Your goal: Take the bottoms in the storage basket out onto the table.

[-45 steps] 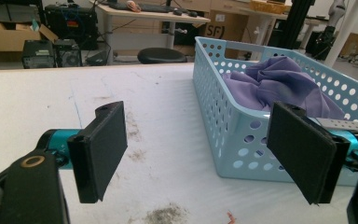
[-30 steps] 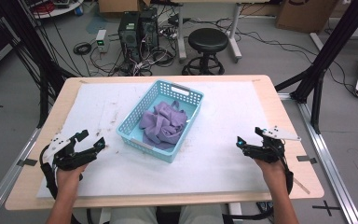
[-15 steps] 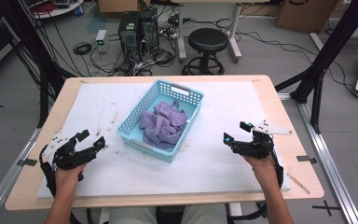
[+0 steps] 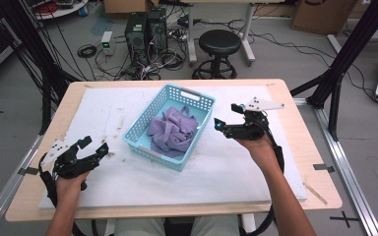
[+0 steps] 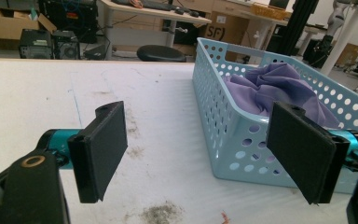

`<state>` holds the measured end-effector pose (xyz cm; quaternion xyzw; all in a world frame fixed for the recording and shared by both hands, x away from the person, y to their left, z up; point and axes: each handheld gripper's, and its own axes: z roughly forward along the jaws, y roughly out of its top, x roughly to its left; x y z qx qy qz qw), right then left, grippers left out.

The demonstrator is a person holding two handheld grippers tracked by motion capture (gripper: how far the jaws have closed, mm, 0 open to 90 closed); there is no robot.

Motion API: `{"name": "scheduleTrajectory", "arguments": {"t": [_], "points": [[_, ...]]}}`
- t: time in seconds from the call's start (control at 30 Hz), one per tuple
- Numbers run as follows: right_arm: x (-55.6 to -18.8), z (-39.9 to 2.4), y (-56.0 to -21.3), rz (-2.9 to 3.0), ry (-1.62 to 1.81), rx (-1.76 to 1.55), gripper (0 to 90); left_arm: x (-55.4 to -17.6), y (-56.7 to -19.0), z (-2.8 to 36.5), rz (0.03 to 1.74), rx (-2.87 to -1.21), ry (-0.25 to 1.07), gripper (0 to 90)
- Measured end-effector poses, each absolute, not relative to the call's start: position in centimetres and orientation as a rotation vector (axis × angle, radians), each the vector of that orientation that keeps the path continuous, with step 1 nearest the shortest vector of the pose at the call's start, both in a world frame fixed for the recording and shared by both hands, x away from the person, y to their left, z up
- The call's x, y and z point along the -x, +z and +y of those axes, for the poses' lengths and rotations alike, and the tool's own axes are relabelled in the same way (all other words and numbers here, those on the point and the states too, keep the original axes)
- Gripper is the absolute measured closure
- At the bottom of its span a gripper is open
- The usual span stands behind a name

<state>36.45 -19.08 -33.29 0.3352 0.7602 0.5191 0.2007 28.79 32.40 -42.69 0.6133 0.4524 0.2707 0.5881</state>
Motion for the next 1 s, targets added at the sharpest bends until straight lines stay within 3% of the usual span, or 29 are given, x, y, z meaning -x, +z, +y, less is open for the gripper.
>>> {"name": "scheduleTrajectory", "arguments": {"t": [0.4,1.0], "points": [[-40.1,-14.1,-31.3,2.282,1.423,-0.86,14.9,-28.9,-42.8,32.5,1.057,-1.426,0.626,20.5],[-44.0,-3.6,-34.8,2.554,1.349,-0.851,15.0,-29.0,-42.8,32.7,1.06,-1.404,0.638,20.5]]}}
